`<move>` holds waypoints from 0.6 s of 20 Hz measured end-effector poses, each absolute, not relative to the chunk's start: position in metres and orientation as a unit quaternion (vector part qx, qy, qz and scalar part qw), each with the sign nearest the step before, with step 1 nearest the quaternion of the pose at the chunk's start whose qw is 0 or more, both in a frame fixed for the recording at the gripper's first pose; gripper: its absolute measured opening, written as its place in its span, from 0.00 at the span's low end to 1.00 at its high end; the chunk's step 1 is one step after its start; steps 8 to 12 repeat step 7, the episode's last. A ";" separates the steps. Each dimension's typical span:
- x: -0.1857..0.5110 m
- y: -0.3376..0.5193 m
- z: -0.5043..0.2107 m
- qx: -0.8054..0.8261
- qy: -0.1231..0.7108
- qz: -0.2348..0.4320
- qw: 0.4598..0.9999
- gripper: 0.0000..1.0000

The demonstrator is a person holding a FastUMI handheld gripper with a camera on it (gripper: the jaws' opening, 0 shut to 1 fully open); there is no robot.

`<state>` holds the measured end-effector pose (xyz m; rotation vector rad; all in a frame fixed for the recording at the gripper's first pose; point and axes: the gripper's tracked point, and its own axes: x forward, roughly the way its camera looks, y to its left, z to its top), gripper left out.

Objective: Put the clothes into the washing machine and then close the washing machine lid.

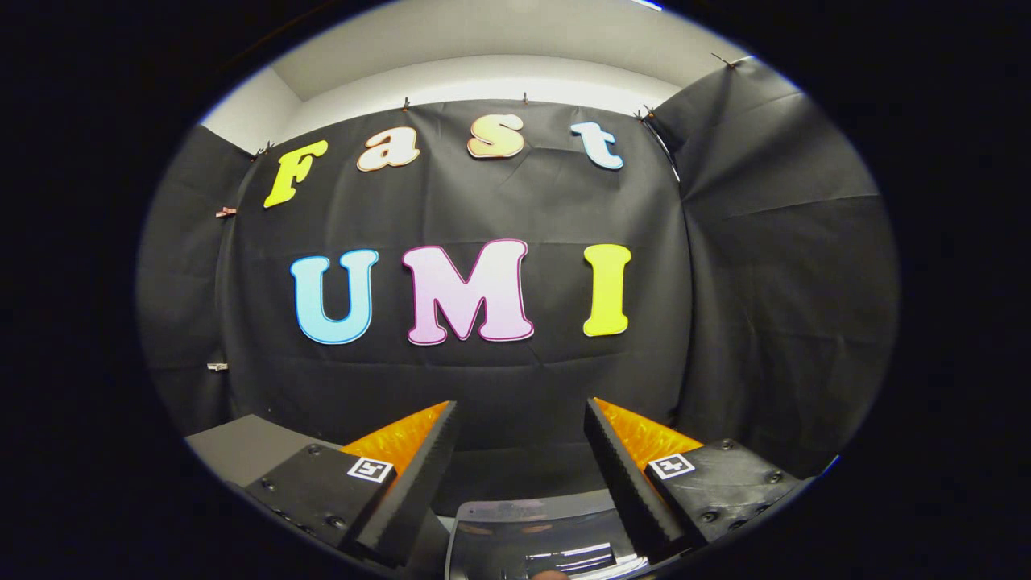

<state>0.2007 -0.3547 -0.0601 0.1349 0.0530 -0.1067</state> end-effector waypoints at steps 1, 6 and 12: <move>0.200 -0.354 -0.060 0.069 0.026 -0.054 0.996 0.99; 0.201 -0.355 -0.060 0.070 0.028 -0.055 0.996 0.99; 0.201 -0.355 -0.060 0.068 0.029 -0.056 0.996 0.99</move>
